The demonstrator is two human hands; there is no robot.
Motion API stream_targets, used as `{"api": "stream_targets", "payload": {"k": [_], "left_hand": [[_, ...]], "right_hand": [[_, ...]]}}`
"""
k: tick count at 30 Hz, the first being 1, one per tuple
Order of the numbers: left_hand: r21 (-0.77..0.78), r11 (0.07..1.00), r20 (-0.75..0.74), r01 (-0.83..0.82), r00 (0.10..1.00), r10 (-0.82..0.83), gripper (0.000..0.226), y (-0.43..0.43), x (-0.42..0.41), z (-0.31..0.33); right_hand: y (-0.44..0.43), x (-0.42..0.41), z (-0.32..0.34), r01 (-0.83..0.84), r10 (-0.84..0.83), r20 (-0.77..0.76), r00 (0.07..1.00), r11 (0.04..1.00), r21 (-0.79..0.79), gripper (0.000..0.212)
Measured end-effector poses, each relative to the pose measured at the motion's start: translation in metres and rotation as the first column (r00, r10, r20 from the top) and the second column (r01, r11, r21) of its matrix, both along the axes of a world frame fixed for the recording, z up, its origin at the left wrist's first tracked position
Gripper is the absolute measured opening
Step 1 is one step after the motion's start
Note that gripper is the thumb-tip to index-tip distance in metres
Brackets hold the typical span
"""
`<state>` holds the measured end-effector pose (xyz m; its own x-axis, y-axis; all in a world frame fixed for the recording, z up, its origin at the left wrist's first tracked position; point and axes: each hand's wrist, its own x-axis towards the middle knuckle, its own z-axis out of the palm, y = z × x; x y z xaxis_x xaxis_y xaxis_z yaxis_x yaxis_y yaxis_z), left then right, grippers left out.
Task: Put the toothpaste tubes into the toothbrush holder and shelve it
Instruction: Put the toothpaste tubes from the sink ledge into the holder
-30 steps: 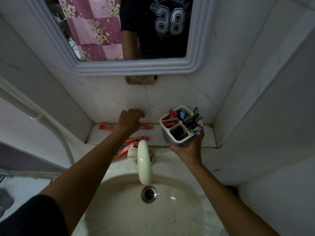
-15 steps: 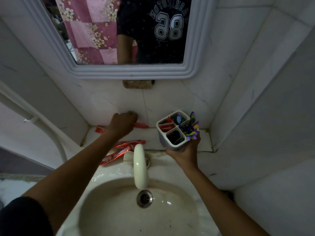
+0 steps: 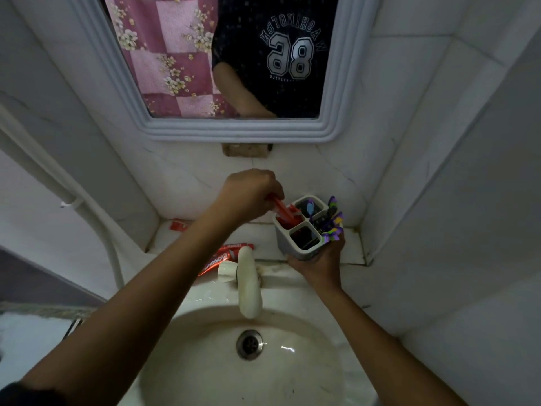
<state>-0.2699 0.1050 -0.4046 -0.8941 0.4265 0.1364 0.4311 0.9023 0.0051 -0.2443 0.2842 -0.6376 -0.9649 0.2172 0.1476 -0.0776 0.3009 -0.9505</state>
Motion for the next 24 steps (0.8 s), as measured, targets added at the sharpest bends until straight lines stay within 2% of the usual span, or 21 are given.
{"api": "stream_targets", "payload": {"k": [3,7,10,14,19,24], "left_hand": [[-0.018,1.0,0.021,-0.022,1.0,0.022,0.027,0.002,-0.008,0.001],[0.039,0.998,0.015,-0.05,0.999,0.049,0.027,-0.005,-0.012,0.015],[0.025,0.993,-0.007,-0.116,0.993,0.116,0.029,-0.009,-0.02,0.02],[-0.06,0.992,0.096,-0.114,0.988,0.119,0.028,0.0,-0.028,0.001],[-0.062,0.998,0.234,0.011,0.972,0.003,0.03,0.012,-0.034,-0.022],[0.108,0.994,0.319,-0.035,0.948,-0.001,0.053,0.015,-0.035,-0.03]], "right_hand": [[0.001,0.001,0.0,0.002,-0.002,-0.004,1.0,1.0,-0.012,0.123],[0.004,-0.005,-0.009,-0.026,0.026,0.028,0.999,0.999,-0.02,0.131],[0.003,-0.002,-0.006,-0.019,0.019,-0.003,1.0,1.0,-0.006,0.123],[0.0,0.004,0.002,-0.008,0.008,-0.041,0.999,1.0,0.005,0.124],[0.002,0.0,-0.004,-0.013,0.013,-0.056,0.998,1.0,-0.005,0.132],[0.002,-0.004,-0.011,-0.039,0.038,-0.041,0.998,0.999,-0.003,0.126]]}}
